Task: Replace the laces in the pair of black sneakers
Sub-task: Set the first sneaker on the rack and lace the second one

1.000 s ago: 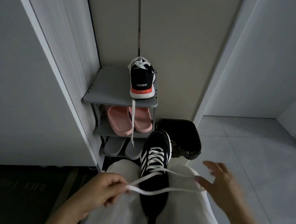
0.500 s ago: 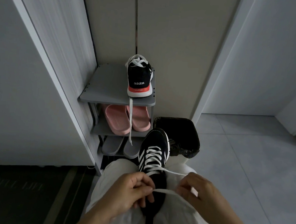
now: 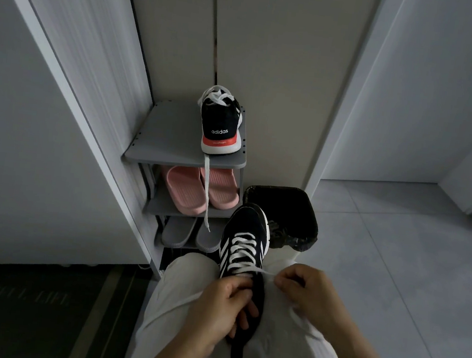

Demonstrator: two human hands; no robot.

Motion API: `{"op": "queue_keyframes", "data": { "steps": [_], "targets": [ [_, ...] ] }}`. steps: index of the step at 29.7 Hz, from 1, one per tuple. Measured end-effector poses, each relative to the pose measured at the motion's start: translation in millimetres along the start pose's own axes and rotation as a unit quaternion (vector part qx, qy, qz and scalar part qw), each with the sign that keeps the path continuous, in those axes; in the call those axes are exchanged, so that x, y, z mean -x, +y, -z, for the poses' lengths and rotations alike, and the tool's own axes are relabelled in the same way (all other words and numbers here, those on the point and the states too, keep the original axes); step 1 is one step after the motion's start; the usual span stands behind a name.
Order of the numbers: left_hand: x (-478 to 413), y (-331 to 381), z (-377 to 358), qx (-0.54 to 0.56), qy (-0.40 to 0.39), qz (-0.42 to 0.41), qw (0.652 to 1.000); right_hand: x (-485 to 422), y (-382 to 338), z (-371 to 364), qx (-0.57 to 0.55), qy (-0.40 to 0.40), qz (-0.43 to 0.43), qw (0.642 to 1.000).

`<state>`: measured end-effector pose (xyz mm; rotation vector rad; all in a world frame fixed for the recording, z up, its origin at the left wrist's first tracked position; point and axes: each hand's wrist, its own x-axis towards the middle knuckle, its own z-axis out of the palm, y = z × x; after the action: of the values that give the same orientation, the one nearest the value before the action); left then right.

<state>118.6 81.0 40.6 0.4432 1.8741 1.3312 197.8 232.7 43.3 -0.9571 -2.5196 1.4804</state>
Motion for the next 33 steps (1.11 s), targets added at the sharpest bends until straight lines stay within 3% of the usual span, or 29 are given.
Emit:
{"op": "queue_keyframes", "data": {
  "steps": [8,14,18,23,25,28,31,33],
  "targets": [
    [-5.0,1.0,-5.5,0.013,0.028,0.013,0.999,-6.1,-3.8,-10.8,0.097,0.004,0.016,0.995],
    [-10.6,-6.5,-5.9,-0.100,0.070,-0.046,0.991,-6.3,-10.0,-16.1,0.138,-0.006,0.064,0.988],
    [-9.7,-8.1,-4.5,-0.121,0.077,-0.065,0.987,-5.6,-7.0,-11.2,0.214,-0.011,0.119,0.969],
    [12.5,-16.9,59.2,-0.139,0.149,-0.068,0.977,3.1,13.0,3.2,0.316,0.120,0.222,0.915],
    [23.2,-24.3,106.6,-0.138,0.217,-0.039,0.965,6.5,23.7,6.4,0.323,0.169,0.230,0.902],
    [38.2,-57.3,193.3,-0.144,0.358,0.027,0.922,13.8,33.4,5.7,0.303,0.185,0.257,0.899],
    [45.8,-102.8,258.6,-0.150,0.423,0.150,0.881,14.1,36.8,-0.7,0.204,0.176,0.209,0.940],
    [48.5,-125.2,277.2,-0.194,0.422,0.207,0.861,9.1,36.6,-1.3,0.138,0.168,0.134,0.967]
  ]
}}
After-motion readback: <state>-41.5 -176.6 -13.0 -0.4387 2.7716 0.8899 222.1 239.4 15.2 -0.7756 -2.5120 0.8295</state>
